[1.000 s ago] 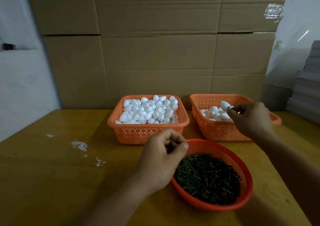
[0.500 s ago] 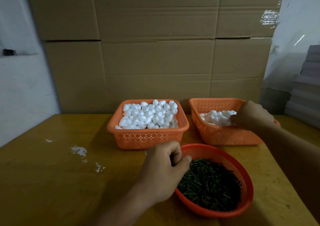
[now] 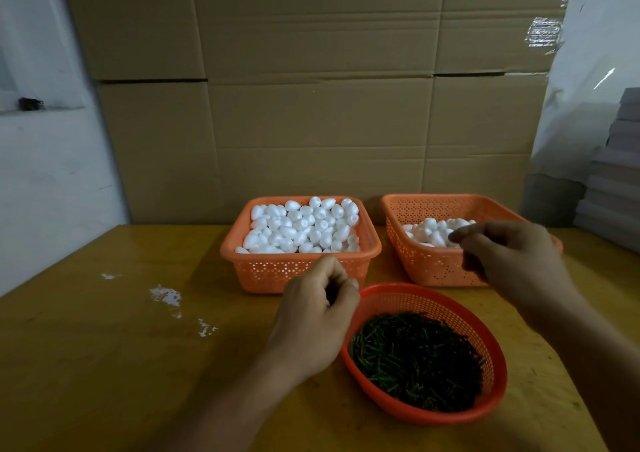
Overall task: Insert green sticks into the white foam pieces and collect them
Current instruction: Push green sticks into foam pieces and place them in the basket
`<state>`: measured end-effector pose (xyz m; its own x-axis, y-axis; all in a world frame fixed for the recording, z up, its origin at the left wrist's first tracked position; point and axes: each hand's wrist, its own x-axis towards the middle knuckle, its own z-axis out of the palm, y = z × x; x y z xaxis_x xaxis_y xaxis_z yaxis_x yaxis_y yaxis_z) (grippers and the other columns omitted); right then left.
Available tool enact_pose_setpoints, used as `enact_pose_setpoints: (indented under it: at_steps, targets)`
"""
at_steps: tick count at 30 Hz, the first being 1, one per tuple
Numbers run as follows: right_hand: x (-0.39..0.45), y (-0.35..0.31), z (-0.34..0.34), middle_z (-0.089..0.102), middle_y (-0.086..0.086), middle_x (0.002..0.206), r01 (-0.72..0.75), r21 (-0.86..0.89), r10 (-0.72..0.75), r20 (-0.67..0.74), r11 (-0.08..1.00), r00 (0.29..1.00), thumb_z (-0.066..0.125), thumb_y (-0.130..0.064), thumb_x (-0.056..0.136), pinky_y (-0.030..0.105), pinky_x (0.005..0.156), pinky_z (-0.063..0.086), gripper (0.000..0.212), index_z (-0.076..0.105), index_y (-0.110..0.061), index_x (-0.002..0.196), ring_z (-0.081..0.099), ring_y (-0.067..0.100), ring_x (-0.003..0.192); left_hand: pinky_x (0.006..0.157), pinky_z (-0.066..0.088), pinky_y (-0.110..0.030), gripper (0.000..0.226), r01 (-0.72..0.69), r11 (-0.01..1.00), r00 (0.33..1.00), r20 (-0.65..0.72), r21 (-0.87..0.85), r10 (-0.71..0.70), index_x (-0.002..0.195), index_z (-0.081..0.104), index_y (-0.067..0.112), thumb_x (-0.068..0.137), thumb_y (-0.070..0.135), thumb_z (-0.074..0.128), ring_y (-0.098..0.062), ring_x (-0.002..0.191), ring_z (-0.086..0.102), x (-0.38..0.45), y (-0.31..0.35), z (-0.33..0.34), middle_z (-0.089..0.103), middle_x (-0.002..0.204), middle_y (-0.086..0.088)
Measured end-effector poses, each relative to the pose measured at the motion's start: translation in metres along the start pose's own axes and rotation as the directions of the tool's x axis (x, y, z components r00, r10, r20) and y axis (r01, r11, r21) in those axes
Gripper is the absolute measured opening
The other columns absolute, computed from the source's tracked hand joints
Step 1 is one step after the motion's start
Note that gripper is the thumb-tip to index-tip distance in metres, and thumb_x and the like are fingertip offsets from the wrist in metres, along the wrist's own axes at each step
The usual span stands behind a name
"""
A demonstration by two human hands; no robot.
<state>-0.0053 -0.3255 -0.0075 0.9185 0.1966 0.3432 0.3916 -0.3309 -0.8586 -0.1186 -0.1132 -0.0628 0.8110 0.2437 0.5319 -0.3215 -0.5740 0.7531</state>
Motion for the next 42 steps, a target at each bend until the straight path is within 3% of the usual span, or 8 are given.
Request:
enact_pose_setpoints:
  at_steps: [9, 12, 15, 19, 25, 29, 36, 42]
  targets:
    - [-0.031, 0.012, 0.019, 0.075, -0.004, 0.072, 0.12, 0.0, -0.118, 0.166, 0.993, 0.979, 0.054, 0.013, 0.09, 0.04, 0.062, 0.055, 0.04, 0.075, -0.02, 0.081, 0.066, 0.03, 0.062, 0.051, 0.031, -0.016, 0.044, 0.02, 0.93, 0.997, -0.075, 0.367, 0.009, 0.056, 0.044, 0.023, 0.092, 0.024, 0.068, -0.004, 0.052, 0.048, 0.071, -0.008, -0.043, 0.048, 0.05, 0.011]
    - [-0.032, 0.015, 0.022, 0.076, -0.005, 0.072, 0.159, 0.024, -0.161, 0.173, 0.987, 0.972, 0.057, 0.012, 0.089, 0.015, 0.042, 0.039, 0.04, 0.076, -0.023, 0.082, 0.049, 0.002, 0.041, 0.067, 0.048, -0.034, 0.019, 0.099, 0.807, 0.987, 0.043, 0.583, -0.152, 0.072, 0.062, 0.015, 0.091, 0.015, 0.062, -0.017, 0.075, 0.063, 0.11, -0.02, -0.064, 0.066, 0.074, 0.002]
    - [-0.033, 0.016, 0.022, 0.076, -0.007, 0.072, 0.188, 0.025, -0.19, 0.171, 0.982, 0.967, 0.058, 0.011, 0.088, 0.014, 0.039, 0.036, 0.04, 0.076, -0.025, 0.083, 0.046, 0.001, 0.038, 0.08, 0.051, -0.033, 0.016, 0.101, 0.642, 0.929, 0.159, 0.76, -0.335, 0.096, 0.073, 0.009, 0.092, 0.006, 0.058, -0.025, 0.096, 0.064, 0.134, -0.035, -0.077, 0.071, 0.106, -0.006]
    - [-0.033, 0.015, 0.023, 0.076, -0.006, 0.074, 0.181, 0.014, -0.179, 0.205, 0.983, 0.962, 0.058, 0.012, 0.088, 0.013, 0.041, 0.038, 0.041, 0.075, -0.025, 0.083, 0.049, 0.001, 0.041, 0.069, 0.047, -0.025, 0.028, -0.038, 0.434, 0.8, 0.287, 0.9, -0.526, 0.123, 0.065, 0.015, 0.096, 0.021, 0.064, -0.017, 0.095, 0.054, 0.143, -0.038, -0.078, 0.059, 0.125, -0.003]
    - [-0.031, 0.017, 0.018, 0.076, -0.009, 0.074, 0.183, -0.016, -0.177, 0.187, 0.983, 0.966, 0.057, 0.009, 0.089, 0.042, 0.052, 0.052, 0.041, 0.075, -0.027, 0.083, 0.064, 0.033, 0.06, 0.08, 0.043, -0.026, 0.038, -0.12, 0.233, 0.742, 0.244, 0.965, -0.625, 0.134, 0.059, 0.015, 0.099, 0.031, 0.059, -0.017, 0.108, 0.053, 0.146, -0.033, -0.061, 0.05, 0.138, -0.005]
    - [-0.029, 0.018, 0.018, 0.075, -0.009, 0.073, 0.19, -0.017, -0.183, 0.195, 0.982, 0.964, 0.057, 0.011, 0.089, 0.022, 0.044, 0.043, 0.042, 0.075, -0.027, 0.082, 0.055, 0.014, 0.046, 0.087, 0.041, -0.026, 0.037, -0.159, 0.204, 0.722, 0.255, 0.966, -0.643, 0.134, 0.057, 0.019, 0.098, 0.026, 0.059, -0.018, 0.122, 0.05, 0.148, -0.033, -0.055, 0.051, 0.139, -0.003]
    - [-0.031, 0.016, 0.019, 0.076, -0.004, 0.075, 0.186, -0.006, -0.18, 0.217, 0.983, 0.959, 0.058, 0.011, 0.089, 0.014, 0.039, 0.036, 0.041, 0.075, -0.025, 0.084, 0.047, 0.001, 0.038, 0.091, 0.043, -0.03, 0.031, -0.186, 0.168, 0.723, 0.251, 0.968, -0.643, 0.127, 0.062, 0.014, 0.098, 0.024, 0.06, -0.021, 0.119, 0.05, 0.158, -0.061, -0.055, 0.053, 0.133, -0.004]
    - [-0.031, 0.016, 0.018, 0.076, -0.009, 0.076, 0.2, -0.065, -0.182, 0.219, 0.978, 0.959, 0.058, 0.009, 0.089, 0.018, 0.041, 0.041, 0.041, 0.075, -0.028, 0.084, 0.054, 0.008, 0.043, 0.109, 0.037, -0.034, 0.077, -0.084, 0.181, 0.811, 0.173, 0.98, -0.559, 0.146, 0.037, 0.016, 0.084, 0.046, 0.073, -0.026, 0.139, 0.034, 0.17, -0.099, -0.053, 0.036, 0.147, -0.006]
